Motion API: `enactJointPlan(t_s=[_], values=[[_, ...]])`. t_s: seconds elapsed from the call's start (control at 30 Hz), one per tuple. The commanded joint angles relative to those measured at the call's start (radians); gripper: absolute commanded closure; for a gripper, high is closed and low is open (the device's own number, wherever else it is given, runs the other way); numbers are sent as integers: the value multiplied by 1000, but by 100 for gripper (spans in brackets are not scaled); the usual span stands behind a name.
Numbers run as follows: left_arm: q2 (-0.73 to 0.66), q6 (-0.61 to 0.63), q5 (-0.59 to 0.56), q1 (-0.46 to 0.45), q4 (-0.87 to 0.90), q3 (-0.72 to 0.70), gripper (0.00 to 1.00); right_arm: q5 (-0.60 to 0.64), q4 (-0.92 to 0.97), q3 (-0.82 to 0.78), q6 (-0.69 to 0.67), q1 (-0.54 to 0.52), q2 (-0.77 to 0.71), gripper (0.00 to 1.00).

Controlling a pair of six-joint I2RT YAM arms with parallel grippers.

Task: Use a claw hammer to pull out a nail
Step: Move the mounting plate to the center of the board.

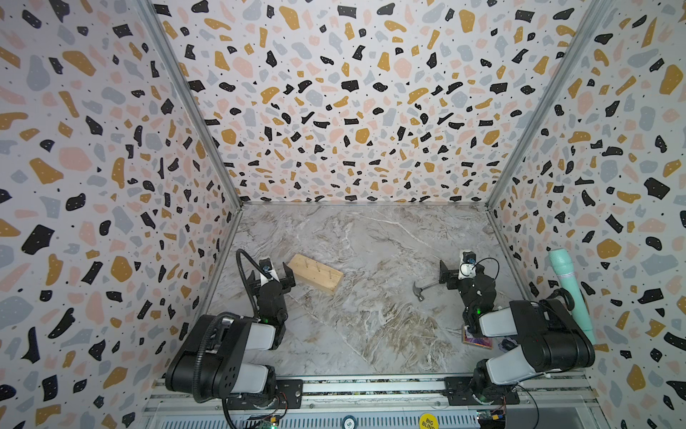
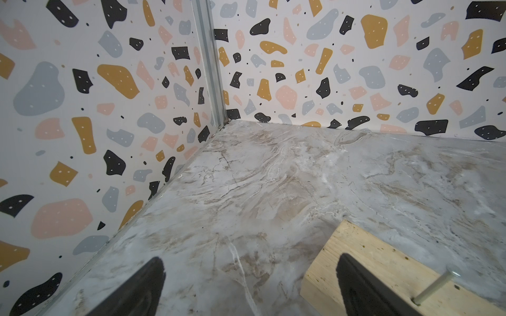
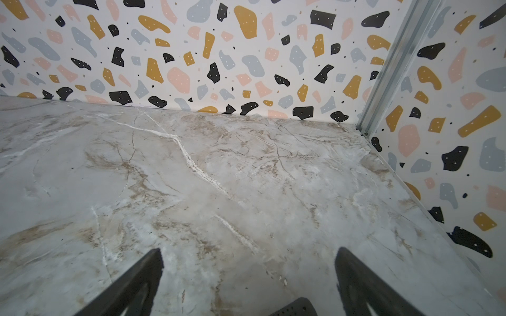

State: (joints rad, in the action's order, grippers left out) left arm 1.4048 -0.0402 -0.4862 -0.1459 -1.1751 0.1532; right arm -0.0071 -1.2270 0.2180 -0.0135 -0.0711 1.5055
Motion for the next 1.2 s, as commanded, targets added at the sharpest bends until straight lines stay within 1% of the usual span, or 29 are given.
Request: enactJointPlan(t_s=[0.0,0.17,0.23,0.27,0.3,0.37,0.43,0.53,0.6,0.67,0.73,0.77,0.83,0.93,0.97,1.03,1.07,1.1,1.17], values=[[-12,2,4,5,-34,5,0,7,-9,0,-5,0,-7,1],[-15,2,4,5,-39,0,0,4,-13,-3,-7,1,-11,1],[-43,7,-3,5,-28,13,0,13,-1,0,-11,-5,-25,1],[-93,1,-2,5,78,49,0,18,72,24,-27,-15,-59,1],[-152,-5,-10,5,224,100,0,23,163,59,-33,-23,-94,1],[-241,-9,-13,5,405,178,0,19,317,125,-42,-31,-161,1],[-321,-31,1,5,529,238,0,44,421,173,-18,-48,-229,1],[-423,-147,27,5,730,336,0,54,566,242,96,-84,-335,1],[-466,-273,57,5,877,406,0,23,655,288,210,-118,-391,1],[-494,-420,147,5,995,450,0,-38,724,330,349,-166,-431,1],[-511,-563,276,-4,1025,450,0,-57,752,348,469,-240,-453,1],[-521,-626,330,-20,1012,435,0,-31,756,347,534,-297,-459,1],[-541,-731,349,-80,1010,414,0,-5,731,332,624,-411,-457,1],[-575,-834,289,-237,1003,401,0,45,716,334,737,-586,-430,1],[-580,-875,258,-301,999,400,0,57,711,342,762,-641,-418,1],[-578,-918,197,-410,987,403,0,83,710,360,793,-730,-393,1],[-572,-929,172,-462,987,409,0,79,707,369,796,-764,-381,1],[-565,-934,159,-495,988,414,0,61,699,376,784,-777,-377,1],[-558,-917,160,-534,975,422,0,51,685,375,793,-781,-376,1]])
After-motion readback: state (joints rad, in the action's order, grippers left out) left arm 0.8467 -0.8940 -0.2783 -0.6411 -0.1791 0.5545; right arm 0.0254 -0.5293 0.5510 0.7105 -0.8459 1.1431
